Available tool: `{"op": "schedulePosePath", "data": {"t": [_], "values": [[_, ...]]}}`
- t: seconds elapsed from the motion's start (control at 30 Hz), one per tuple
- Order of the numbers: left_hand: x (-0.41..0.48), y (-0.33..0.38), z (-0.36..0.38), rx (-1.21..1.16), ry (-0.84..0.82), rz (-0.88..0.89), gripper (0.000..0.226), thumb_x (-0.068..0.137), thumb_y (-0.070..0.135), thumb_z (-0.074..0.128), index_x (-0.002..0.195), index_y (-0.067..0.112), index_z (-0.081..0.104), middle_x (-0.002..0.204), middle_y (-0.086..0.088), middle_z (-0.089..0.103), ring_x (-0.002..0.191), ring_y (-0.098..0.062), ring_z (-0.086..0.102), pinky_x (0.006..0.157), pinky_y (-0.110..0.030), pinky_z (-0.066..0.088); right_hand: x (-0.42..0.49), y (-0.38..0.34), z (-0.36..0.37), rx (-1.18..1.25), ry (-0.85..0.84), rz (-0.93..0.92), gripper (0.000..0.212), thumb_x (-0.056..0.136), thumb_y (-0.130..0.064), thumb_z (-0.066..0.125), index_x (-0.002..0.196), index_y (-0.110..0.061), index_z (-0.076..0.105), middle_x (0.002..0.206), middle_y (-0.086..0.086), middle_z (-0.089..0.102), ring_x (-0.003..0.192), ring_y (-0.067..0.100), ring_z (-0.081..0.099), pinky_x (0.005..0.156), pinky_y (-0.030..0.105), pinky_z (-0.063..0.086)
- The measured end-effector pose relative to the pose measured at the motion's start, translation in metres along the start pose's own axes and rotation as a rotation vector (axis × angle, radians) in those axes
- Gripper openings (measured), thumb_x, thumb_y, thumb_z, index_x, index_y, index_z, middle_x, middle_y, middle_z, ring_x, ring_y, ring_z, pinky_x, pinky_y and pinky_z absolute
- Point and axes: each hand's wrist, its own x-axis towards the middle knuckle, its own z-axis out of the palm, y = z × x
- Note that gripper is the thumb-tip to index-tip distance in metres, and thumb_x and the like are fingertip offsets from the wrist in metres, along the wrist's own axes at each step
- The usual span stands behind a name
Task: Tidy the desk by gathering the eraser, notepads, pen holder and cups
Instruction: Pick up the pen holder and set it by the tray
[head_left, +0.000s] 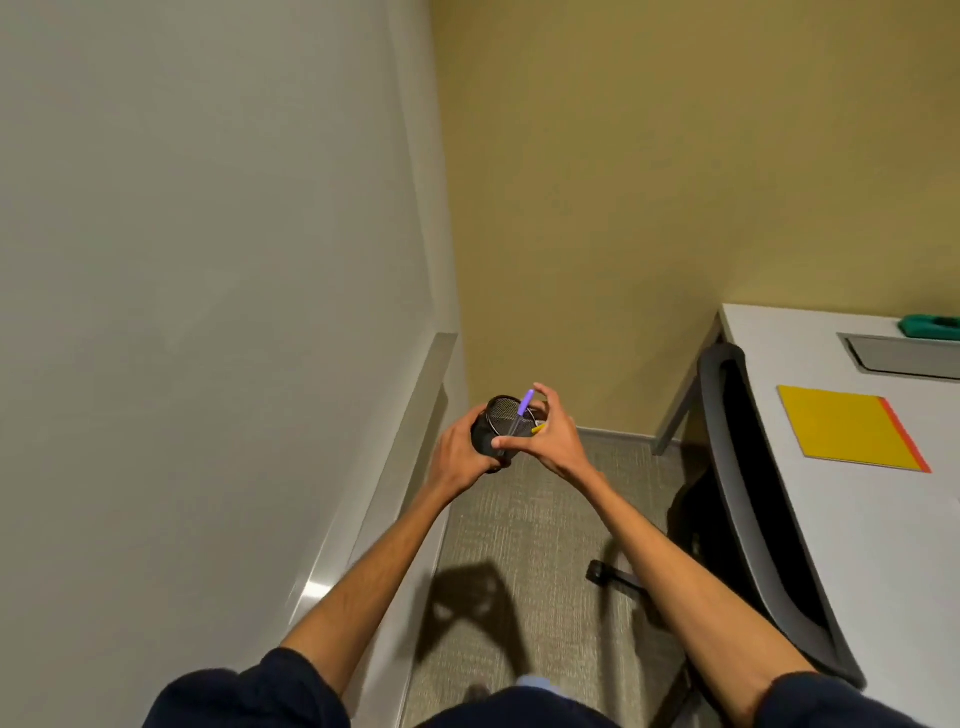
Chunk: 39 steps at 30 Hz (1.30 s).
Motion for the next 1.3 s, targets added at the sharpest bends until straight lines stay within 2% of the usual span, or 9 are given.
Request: {"op": "schedulePosePath", "data": {"t": [0.17,0.3,0.43,0.53,0.7,0.97,1.17,1.3], "values": [[0.061,-0.001,0.015,-0.008,-0.082,0.008,0.087,0.061,0.017,0.086,0.140,0.018,0.050,0.127,-0.005,0.065,0.115,-0.024,0.062,0.098,-0.043,0.054,0.043,0.011,-0.012,0.129,0.097,0.077,0.108,0.057,-0.022,0.097,0.147,-0.017,0.037,0.141,0.008,0.055,0.131,0.018,0.053,0.113,0.038,0.045],[0.117,-0.002,0.034,-0.040,-0.155,0.018,0.083,0.059,0.014,0.086,0.137,0.019,0.055,0.120,-0.003,0.069,0.106,-0.022,0.066,0.091,-0.042,0.058,0.087,0.029,-0.024,0.233,0.180,0.157,0.094,0.058,-0.011,0.096,0.139,-0.010,0.050,0.136,0.008,0.060,0.127,0.019,0.057,0.111,0.039,0.047],[0.178,0.004,0.054,-0.059,-0.216,0.022,0.083,0.061,0.015,0.087,0.138,0.017,0.054,0.119,-0.004,0.069,0.105,-0.021,0.066,0.089,-0.037,0.058,0.141,0.041,-0.044,0.241,0.212,0.178,0.094,0.058,-0.017,0.096,0.140,-0.012,0.050,0.137,0.004,0.059,0.126,0.016,0.056,0.110,0.031,0.046],[0.231,0.016,0.065,-0.032,-0.264,0.042,0.084,0.061,0.014,0.088,0.138,0.016,0.053,0.118,-0.003,0.068,0.105,-0.022,0.066,0.086,-0.030,0.057,0.184,0.044,-0.064,0.253,0.266,0.192,0.096,0.059,-0.018,0.096,0.142,-0.011,0.048,0.140,0.005,0.057,0.129,0.018,0.054,0.113,0.033,0.044],[0.310,0.042,0.085,0.013,-0.293,0.088,0.086,0.059,0.014,0.088,0.138,0.017,0.053,0.119,-0.006,0.069,0.104,-0.025,0.066,0.089,-0.039,0.058,0.245,0.044,-0.104,0.239,0.318,0.212,0.095,0.060,-0.019,0.096,0.142,-0.011,0.048,0.140,0.005,0.057,0.131,0.020,0.053,0.115,0.035,0.043],[0.400,0.082,0.132,0.018,-0.399,0.187,0.086,0.059,0.021,0.090,0.137,0.019,0.054,0.122,-0.003,0.069,0.107,-0.021,0.065,0.093,-0.037,0.056,0.307,0.059,-0.170,0.226,0.438,0.269,0.095,0.059,-0.022,0.096,0.141,-0.011,0.048,0.140,0.005,0.056,0.130,0.019,0.053,0.115,0.038,0.042],[0.470,0.106,0.181,0.037,-0.540,0.263,0.089,0.059,0.023,0.090,0.139,0.023,0.052,0.123,0.000,0.069,0.109,-0.019,0.066,0.092,-0.036,0.056,0.348,0.082,-0.218,0.206,0.532,0.345,0.095,0.062,-0.028,0.094,0.144,-0.014,0.046,0.144,0.003,0.053,0.133,0.018,0.050,0.109,0.027,0.039],[0.516,0.133,0.216,0.052,-0.642,0.334,0.093,0.059,0.026,0.092,0.141,0.020,0.050,0.128,-0.002,0.067,0.114,-0.021,0.064,0.097,-0.038,0.055,0.372,0.094,-0.256,0.175,0.643,0.387,0.095,0.061,-0.031,0.095,0.143,-0.016,0.048,0.142,0.003,0.056,0.130,0.017,0.053,0.112,0.032,0.042]]}}
